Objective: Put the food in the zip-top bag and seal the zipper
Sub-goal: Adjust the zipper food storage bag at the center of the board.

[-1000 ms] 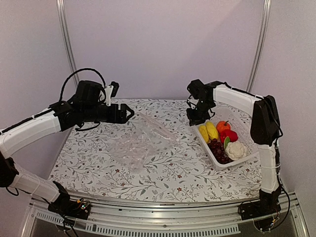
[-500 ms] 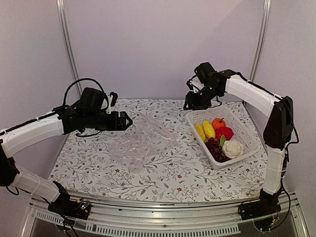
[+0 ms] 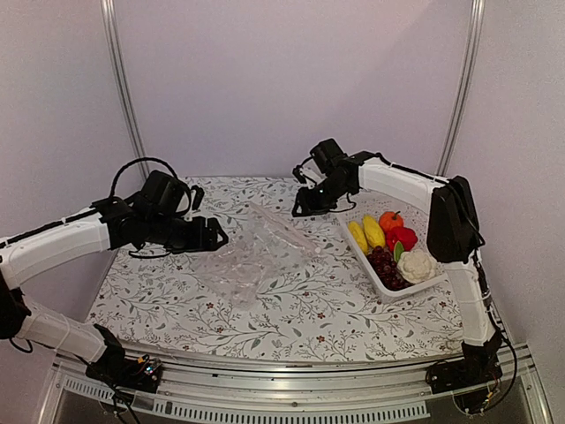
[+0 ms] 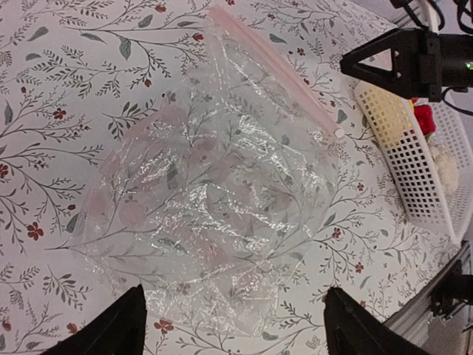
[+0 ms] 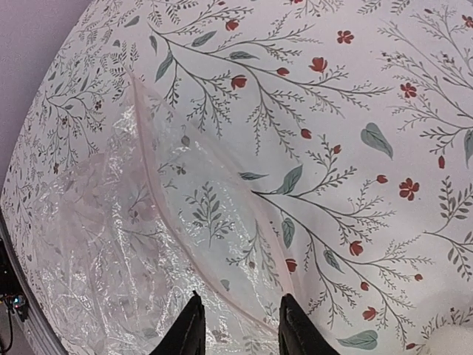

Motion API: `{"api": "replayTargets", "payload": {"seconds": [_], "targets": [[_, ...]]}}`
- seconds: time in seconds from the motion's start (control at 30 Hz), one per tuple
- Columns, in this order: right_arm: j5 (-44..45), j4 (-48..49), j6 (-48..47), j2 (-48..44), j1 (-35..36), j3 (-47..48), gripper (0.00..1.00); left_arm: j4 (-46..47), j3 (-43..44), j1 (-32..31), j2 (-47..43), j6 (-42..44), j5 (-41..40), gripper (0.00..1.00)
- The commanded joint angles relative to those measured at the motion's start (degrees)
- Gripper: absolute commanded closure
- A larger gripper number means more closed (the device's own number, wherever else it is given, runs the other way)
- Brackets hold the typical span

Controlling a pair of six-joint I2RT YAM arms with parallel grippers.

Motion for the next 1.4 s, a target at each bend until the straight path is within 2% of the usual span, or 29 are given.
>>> {"api": "replayTargets", "payload": {"seconds": [0.0, 0.1, 0.3, 0.63, 0.8, 1.03, 1.37], "targets": [[-7.1, 3.9, -1.3, 2.9, 2.4, 1.2, 0.63, -3.1, 0.1, -0.5, -1.5, -1.2, -0.1, 0.18], [-8.1, 4.9, -1.7, 3.9, 3.6, 1.2, 0.57, -4.6, -0.4, -0.5, -1.1, -2.3, -0.3, 0.17], [-7.2, 6.2, -1.8, 6.7, 4.2, 2.1, 0.53, -6.1, -2.9, -0.2, 1.7, -3.8, 1.1, 0.17], [-7.1, 6.3, -2.0, 10.0, 4.3, 4.3, 0.56, -4.5, -4.9, 1.4, 8.2, -4.0, 4.2, 0.25], [-5.0, 6.1, -2.5, 4.9, 4.2, 3.4, 0.57, -2.0, -5.8, 2.1, 10.6, -4.2, 7.2, 0.28], [-1.3, 6.3, -4.8, 4.0, 3.9, 3.9, 0.55, 0.2, -6.1, 2.9, 12.4, -5.7, 9.8, 0.24], [-0.2, 7.1, -6.2, 8.7, 3.4, 4.6, 0.51, 3.1, -5.8, 4.1, 16.9, -6.6, 12.0, 0.28]]}}
